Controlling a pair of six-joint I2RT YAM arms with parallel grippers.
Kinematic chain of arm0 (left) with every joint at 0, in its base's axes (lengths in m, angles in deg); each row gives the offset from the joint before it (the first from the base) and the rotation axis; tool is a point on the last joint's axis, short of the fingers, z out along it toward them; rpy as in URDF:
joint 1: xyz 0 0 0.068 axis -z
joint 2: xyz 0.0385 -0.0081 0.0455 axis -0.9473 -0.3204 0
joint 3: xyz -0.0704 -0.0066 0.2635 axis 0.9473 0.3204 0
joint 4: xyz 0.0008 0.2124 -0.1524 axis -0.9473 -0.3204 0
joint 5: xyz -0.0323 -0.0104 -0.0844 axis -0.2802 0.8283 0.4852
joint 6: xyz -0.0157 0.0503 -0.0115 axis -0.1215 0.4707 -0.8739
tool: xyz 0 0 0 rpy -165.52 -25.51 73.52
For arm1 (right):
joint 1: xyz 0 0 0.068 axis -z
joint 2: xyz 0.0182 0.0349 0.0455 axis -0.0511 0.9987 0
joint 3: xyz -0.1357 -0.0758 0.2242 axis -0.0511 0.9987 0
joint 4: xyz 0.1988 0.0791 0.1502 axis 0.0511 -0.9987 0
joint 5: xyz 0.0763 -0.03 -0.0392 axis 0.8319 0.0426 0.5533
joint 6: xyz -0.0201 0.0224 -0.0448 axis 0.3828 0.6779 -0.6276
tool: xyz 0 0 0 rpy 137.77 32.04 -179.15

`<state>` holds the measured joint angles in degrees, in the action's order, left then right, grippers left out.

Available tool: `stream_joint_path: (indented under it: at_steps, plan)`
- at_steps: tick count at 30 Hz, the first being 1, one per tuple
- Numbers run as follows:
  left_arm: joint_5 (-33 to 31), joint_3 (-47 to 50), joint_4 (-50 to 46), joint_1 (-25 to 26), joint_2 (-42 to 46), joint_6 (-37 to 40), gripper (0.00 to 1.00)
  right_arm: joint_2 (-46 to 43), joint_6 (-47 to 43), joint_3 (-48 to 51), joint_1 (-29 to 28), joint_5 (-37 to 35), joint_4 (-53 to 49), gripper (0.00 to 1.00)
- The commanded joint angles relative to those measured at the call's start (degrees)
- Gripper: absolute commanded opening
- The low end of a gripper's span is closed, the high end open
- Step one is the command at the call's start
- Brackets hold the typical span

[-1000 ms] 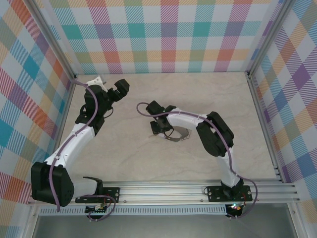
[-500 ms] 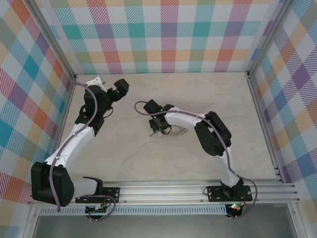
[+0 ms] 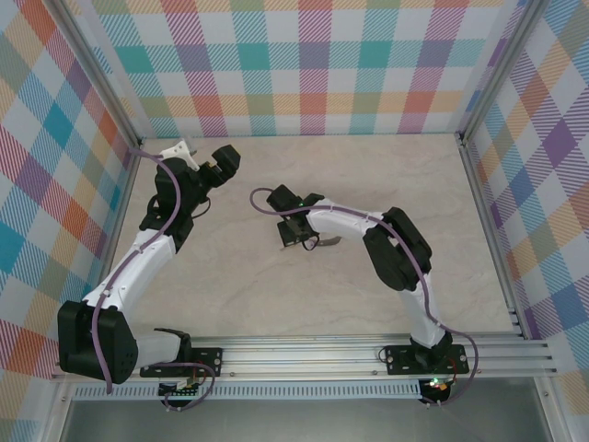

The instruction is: Put the keys on the keyring

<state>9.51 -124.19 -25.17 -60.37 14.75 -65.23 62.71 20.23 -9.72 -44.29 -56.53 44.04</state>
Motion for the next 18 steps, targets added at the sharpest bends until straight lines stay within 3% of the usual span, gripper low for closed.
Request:
stream_joint_path:
  at_steps: [1, 8, 18]
  plan:
    - [1.1, 0.5, 1.9, -0.9, -0.1, -0.7, 1.0, -5.6, -1.2, 0.7, 0.5, -0.2, -0.2, 0.0]
    - [2.0, 0.2, 1.7, -0.9, -0.5, -0.9, 1.0, -10.1, -0.6, 3.2, 2.2, 2.5, 2.3, 0.0]
    - [8.3, -0.1, 1.9, -0.9, -2.7, -1.8, 1.0, -18.4, 2.4, 10.4, 8.7, 15.3, 10.3, 0.0]
